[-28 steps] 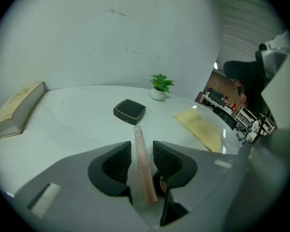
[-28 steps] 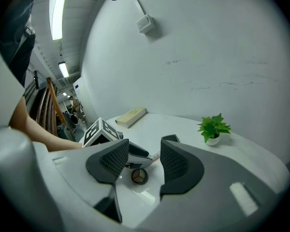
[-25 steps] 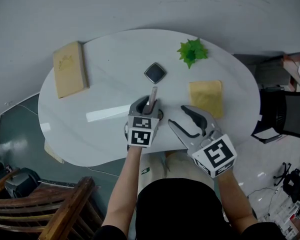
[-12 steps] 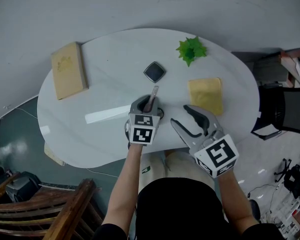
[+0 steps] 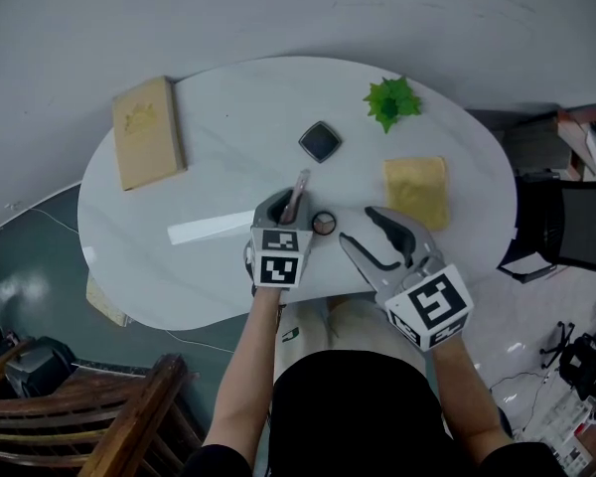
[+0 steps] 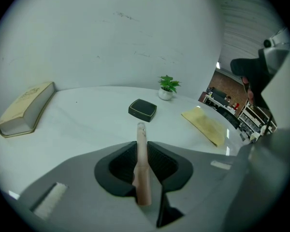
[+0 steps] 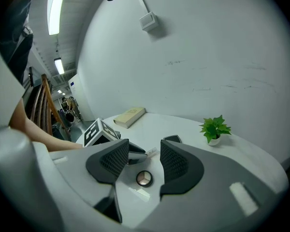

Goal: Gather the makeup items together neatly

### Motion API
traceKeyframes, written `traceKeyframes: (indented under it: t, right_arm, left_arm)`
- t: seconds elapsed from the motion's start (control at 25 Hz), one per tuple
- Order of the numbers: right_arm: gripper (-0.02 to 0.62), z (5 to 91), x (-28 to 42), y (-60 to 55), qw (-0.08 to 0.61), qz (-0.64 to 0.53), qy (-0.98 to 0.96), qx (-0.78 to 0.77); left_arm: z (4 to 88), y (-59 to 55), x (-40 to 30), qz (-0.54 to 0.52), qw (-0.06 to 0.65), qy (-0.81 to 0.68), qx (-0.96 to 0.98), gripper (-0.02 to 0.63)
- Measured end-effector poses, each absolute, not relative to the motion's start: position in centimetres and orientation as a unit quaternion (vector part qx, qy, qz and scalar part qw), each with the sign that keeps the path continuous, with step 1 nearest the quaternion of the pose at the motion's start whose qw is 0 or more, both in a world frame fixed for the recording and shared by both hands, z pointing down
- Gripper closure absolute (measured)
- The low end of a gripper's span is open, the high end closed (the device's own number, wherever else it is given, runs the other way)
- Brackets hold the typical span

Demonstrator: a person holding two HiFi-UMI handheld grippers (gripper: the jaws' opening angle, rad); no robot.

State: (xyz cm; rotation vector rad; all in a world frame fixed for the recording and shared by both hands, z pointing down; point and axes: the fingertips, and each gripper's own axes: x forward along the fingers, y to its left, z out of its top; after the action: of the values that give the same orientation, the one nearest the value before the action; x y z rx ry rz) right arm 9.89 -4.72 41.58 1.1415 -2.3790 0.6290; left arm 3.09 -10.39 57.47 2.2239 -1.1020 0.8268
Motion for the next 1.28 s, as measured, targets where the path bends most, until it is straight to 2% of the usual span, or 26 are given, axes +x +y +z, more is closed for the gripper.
traceKeyframes:
  t: [0.44, 0.8, 1.28]
  right_arm:
    - [0.393, 40.9, 4.9, -5.1, 0.217, 0.214, -0.869, 0.390]
    - [0.393, 40.7, 1.4, -4.9, 0.219, 0.212, -0.873, 0.381]
    - [0.393, 40.7, 0.1, -4.9, 0.219, 0.216, -0.866, 0.394]
  left_arm:
    - [56.3, -10.5, -4.7, 0.282, 0.275, -0.476, 0.786, 0.543]
    - [56.8, -9.7, -11.0, 0.245, 0.326, -0.537, 0.739, 0.543]
    - [58.4, -9.7, -13.8, 0.251, 0.349, -0.584, 0.688, 0.543]
